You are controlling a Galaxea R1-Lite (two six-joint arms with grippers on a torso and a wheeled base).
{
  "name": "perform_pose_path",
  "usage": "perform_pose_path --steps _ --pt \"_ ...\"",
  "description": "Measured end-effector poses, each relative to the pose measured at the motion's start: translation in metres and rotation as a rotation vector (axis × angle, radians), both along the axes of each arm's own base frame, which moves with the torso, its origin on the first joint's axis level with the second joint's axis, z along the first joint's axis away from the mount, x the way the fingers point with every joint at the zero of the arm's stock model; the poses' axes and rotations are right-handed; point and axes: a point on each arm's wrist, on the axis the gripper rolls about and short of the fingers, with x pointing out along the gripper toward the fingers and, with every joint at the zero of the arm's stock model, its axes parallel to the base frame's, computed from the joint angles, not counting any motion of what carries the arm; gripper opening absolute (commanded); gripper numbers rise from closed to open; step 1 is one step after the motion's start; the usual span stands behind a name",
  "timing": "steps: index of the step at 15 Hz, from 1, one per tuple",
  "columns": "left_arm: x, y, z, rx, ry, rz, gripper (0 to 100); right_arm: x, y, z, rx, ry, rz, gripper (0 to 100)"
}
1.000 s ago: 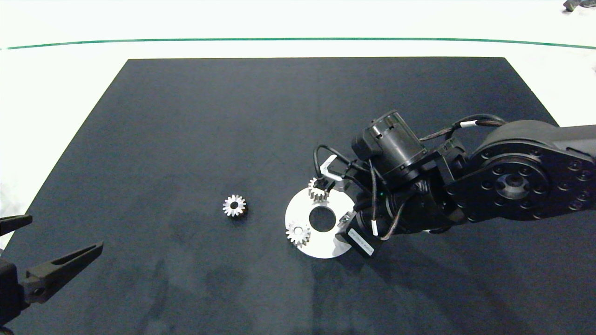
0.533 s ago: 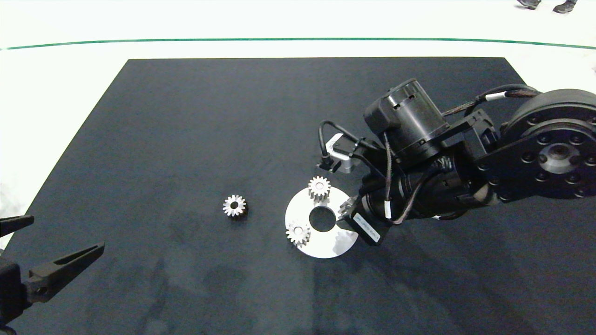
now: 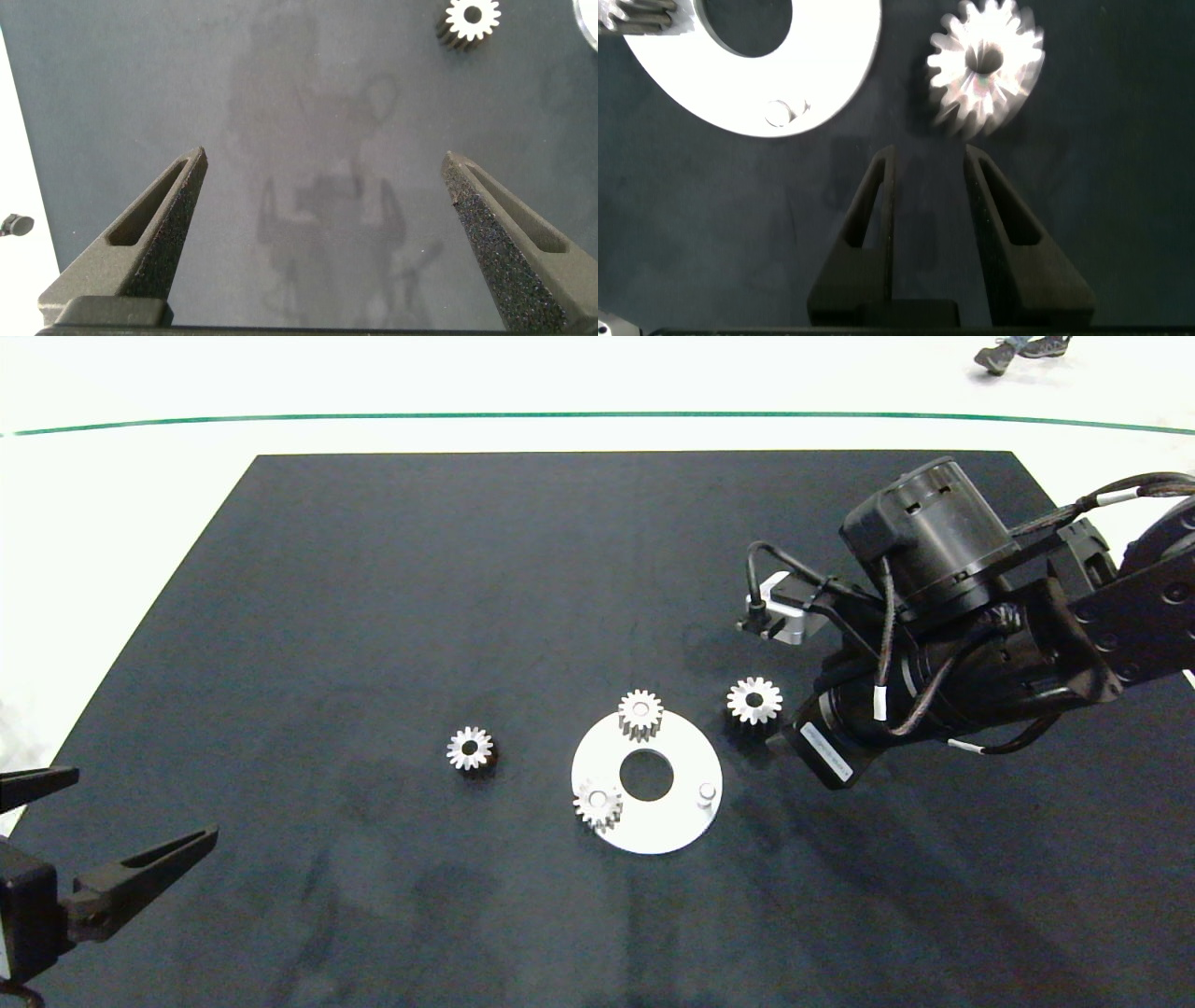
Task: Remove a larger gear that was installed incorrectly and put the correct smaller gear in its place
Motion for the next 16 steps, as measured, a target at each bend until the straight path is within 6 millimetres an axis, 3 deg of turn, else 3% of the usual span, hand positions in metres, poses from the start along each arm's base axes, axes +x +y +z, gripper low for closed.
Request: perform_pose_path --steps 9,12,16 --pt "0.001 0.000 -0.002 0.001 0.011 0.002 100 -0.008 -0.009 0.005 0.043 0.004 -0.046 34" --pt "0.004 0.000 -0.004 0.001 0.025 0.002 100 -0.024 -0.020 0.016 0.107 -0.010 -0.089 34" --pt "0.015 -0.007 -0.007 0.012 0.052 -0.052 100 -0.059 -0.046 0.032 0.170 -0.058 -0.158 34"
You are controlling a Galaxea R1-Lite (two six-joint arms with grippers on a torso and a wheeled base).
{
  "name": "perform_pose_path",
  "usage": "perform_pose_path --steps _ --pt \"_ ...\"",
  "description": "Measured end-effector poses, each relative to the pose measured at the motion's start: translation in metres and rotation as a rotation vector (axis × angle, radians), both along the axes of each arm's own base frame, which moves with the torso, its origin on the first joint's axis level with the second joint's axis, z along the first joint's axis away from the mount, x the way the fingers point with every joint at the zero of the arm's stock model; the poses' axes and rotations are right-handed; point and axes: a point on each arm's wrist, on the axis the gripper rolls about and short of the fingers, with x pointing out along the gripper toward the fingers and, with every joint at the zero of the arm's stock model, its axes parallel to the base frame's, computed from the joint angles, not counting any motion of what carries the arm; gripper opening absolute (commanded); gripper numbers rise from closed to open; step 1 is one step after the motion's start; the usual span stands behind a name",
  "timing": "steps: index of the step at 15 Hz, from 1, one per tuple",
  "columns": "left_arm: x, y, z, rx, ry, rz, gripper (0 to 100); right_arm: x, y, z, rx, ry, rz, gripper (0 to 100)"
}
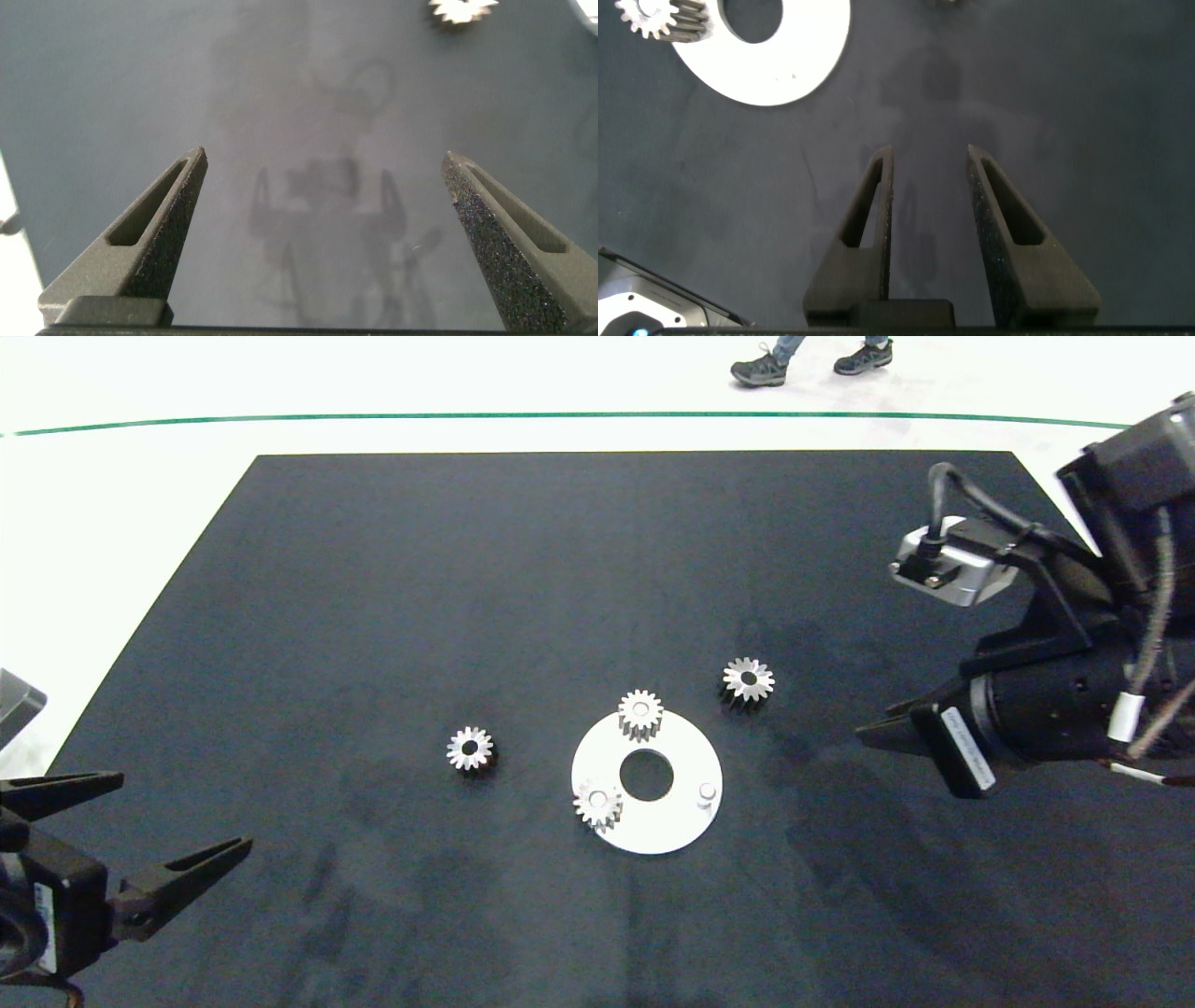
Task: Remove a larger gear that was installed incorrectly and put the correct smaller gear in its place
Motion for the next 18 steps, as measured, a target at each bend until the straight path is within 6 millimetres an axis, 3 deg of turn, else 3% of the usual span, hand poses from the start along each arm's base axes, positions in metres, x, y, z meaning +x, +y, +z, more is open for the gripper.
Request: perform_pose_path --steps 4,9,10,18 --pt "0.023 -0.019 -0.002 0.002 -0.013 -0.108 100 -0.033 -0.032 0.005 0.022 -0.042 -0.067 34" --pt "0.059 -0.041 -0.015 0.016 0.028 -0.169 100 -0.048 -0.056 0.005 0.041 -0.061 -0.141 34" --pt "0.066 -0.044 -0.018 0.021 0.038 -0.168 100 -0.050 -0.058 0.003 0.042 -0.059 -0.146 100" --pt "0.102 -0.057 -0.032 0.074 0.068 -0.112 100 -0.064 -0.067 0.008 0.082 -0.085 -0.153 100"
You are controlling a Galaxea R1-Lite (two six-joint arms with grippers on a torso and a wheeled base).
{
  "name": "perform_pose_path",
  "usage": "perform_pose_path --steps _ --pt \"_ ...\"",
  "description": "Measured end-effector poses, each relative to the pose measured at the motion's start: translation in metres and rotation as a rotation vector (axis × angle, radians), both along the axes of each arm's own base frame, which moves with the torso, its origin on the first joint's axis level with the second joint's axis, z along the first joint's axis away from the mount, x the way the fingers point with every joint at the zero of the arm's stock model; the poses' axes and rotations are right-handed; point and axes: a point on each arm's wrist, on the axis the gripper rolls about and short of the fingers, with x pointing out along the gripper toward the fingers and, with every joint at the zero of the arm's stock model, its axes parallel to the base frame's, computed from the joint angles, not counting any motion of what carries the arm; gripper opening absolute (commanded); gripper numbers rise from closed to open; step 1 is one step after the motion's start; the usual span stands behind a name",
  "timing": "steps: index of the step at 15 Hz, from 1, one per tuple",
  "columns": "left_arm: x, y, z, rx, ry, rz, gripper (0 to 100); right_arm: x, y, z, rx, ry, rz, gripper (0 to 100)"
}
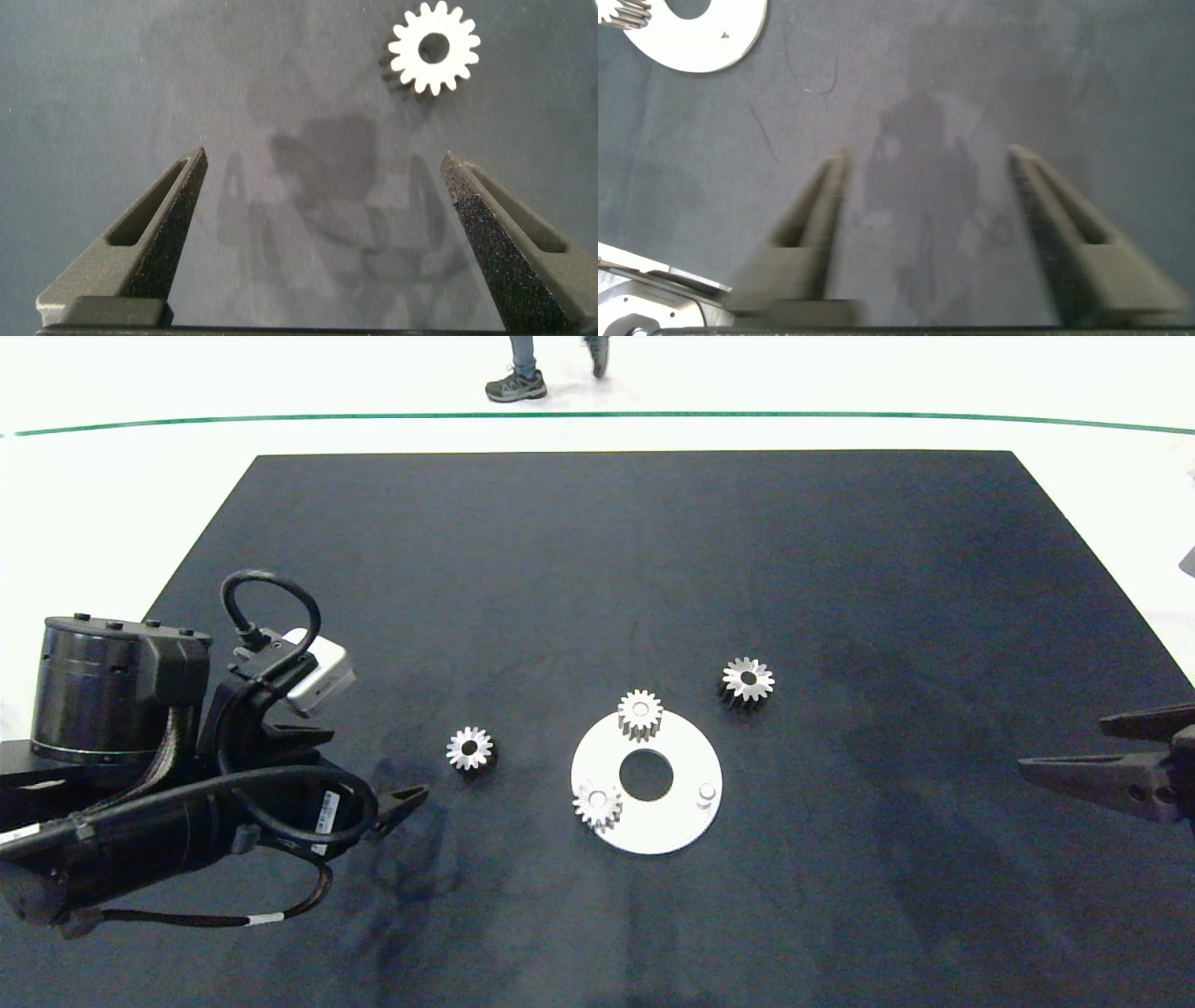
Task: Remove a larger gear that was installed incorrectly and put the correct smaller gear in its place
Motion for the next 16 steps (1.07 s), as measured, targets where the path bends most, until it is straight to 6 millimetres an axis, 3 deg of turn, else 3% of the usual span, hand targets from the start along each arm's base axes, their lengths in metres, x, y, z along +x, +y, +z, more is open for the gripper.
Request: perform_pose_path --steps 3,9,16 --pt "0.005 -0.004 -0.001 0.003 0.007 -0.003 100 -0.003 -0.001 0.001 0.007 -0.006 0.004 100" --pt "0.004 -0.031 0.000 -0.010 0.010 -0.102 100 -0.006 -0.003 0.001 0.010 -0.009 0.004 100" --pt "0.029 -0.049 -0.007 0.001 -0.010 -0.093 100 -0.008 -0.003 0.000 0.031 -0.002 0.020 100"
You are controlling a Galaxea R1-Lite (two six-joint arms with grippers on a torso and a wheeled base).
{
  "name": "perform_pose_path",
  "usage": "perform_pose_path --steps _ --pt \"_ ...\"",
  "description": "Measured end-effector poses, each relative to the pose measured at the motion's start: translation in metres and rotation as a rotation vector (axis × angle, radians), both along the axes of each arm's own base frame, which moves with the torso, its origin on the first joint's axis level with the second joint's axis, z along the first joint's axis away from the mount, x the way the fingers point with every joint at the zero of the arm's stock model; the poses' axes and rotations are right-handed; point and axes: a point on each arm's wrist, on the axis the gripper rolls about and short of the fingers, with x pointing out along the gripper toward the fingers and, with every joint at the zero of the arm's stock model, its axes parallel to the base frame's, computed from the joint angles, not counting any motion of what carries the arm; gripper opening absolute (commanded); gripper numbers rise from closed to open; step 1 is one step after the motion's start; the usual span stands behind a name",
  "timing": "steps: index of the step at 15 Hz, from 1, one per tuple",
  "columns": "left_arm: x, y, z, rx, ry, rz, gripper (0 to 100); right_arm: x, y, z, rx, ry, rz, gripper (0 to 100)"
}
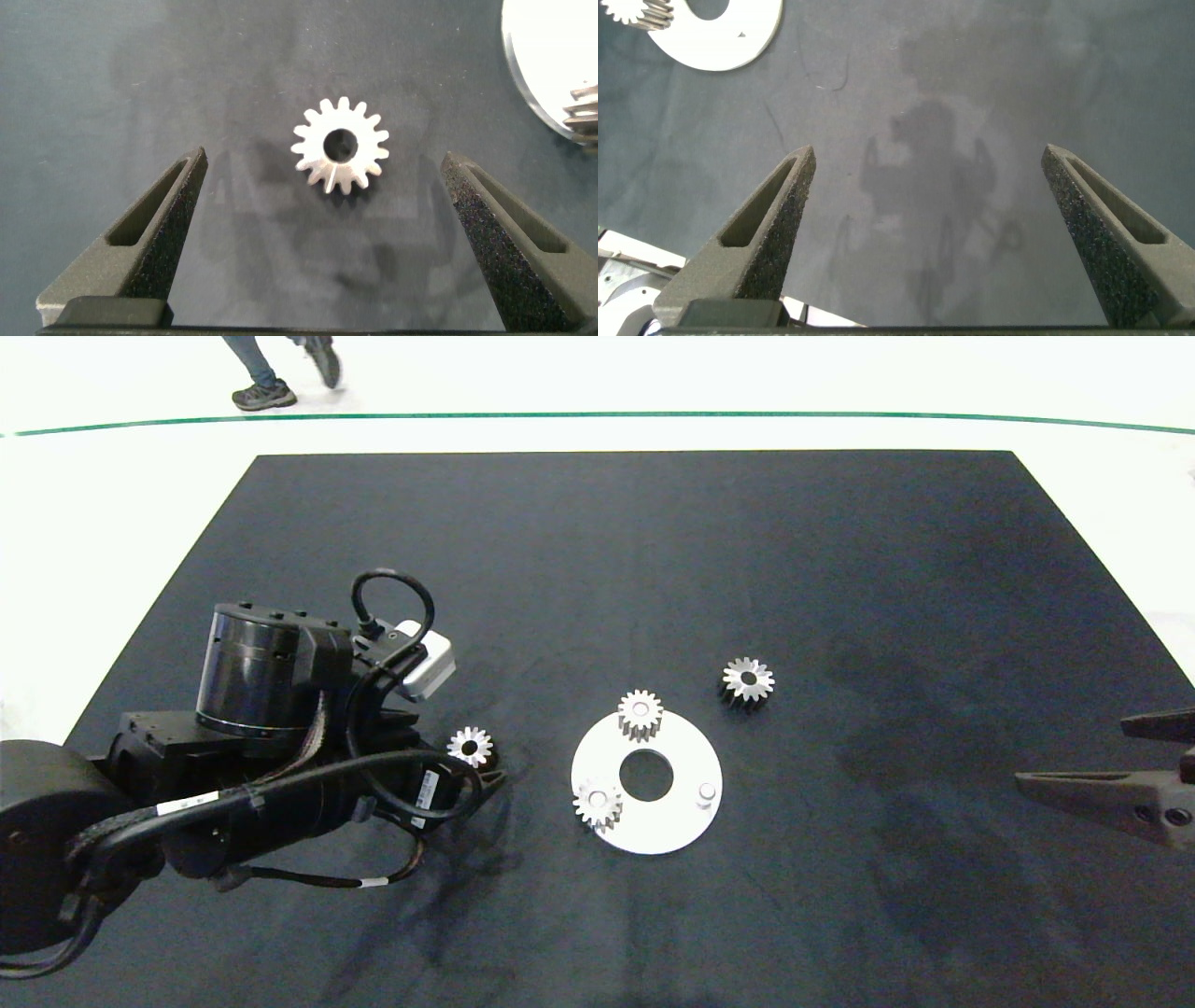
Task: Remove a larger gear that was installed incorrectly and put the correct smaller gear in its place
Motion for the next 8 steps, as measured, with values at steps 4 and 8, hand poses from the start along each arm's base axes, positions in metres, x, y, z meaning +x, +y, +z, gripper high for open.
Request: perform_pose_path --steps 4,8 --pt "0.0066 -0.0038 -0.0062 0.011 0.019 0.001 100 -0.0002 -0.0001 0.0001 0.001 0.000 0.001 100" --pt "0.0118 -0.0065 -0.0072 0.014 0.023 0.004 100 -0.0004 -0.0002 0.0002 0.001 -0.001 0.001 100"
